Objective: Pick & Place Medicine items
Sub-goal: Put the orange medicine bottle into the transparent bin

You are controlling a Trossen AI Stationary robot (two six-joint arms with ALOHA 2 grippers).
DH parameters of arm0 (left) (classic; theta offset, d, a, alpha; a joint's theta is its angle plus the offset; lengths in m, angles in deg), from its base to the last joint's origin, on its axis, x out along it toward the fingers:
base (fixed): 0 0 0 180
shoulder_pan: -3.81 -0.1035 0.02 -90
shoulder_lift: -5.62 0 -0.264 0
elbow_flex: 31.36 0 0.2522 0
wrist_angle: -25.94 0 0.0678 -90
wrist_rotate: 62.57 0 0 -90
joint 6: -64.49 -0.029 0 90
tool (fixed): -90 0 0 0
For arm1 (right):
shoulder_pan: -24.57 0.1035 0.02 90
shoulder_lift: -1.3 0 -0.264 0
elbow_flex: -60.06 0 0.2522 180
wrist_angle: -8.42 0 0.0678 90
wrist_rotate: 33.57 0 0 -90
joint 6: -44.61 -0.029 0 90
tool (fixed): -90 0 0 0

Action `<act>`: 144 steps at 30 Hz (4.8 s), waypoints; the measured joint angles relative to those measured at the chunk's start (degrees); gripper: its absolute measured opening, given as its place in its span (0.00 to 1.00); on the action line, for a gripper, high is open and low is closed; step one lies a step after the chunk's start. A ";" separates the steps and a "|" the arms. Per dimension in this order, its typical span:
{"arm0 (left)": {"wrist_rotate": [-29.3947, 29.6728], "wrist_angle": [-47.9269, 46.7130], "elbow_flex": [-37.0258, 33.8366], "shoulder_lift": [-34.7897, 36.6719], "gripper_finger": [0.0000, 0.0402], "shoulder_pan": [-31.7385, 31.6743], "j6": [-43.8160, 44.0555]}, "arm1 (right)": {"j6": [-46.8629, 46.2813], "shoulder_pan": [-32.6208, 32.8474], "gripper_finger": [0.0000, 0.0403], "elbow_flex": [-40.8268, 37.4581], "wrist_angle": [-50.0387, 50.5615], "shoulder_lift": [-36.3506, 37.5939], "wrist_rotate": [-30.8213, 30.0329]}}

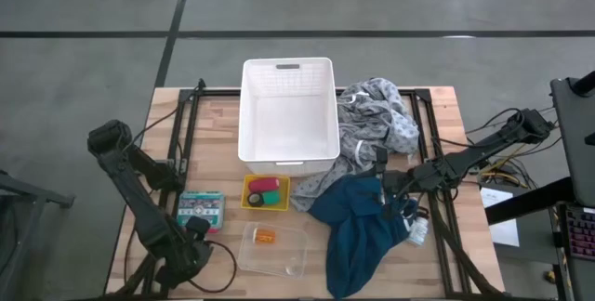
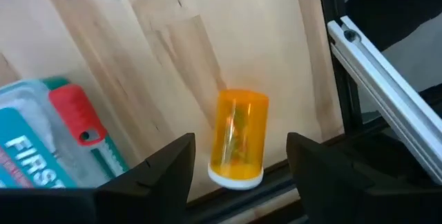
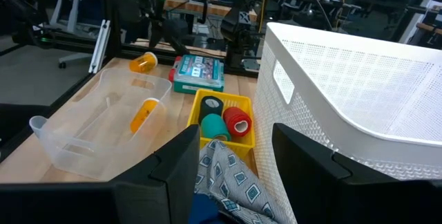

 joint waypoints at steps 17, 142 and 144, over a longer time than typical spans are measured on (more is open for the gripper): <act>-3.72 10.60 -6.44 -0.02 0.59 0.04 -0.02 | -0.01 0.00 0.44 0.00 0.00 0.00 0.02; -1.39 19.47 8.99 -4.46 0.51 -28.10 -2.02 | -0.01 0.01 0.45 0.00 0.02 0.00 0.02; -1.37 20.69 8.99 -4.48 0.51 -28.38 -2.05 | -0.01 0.02 0.45 0.00 0.00 0.00 0.02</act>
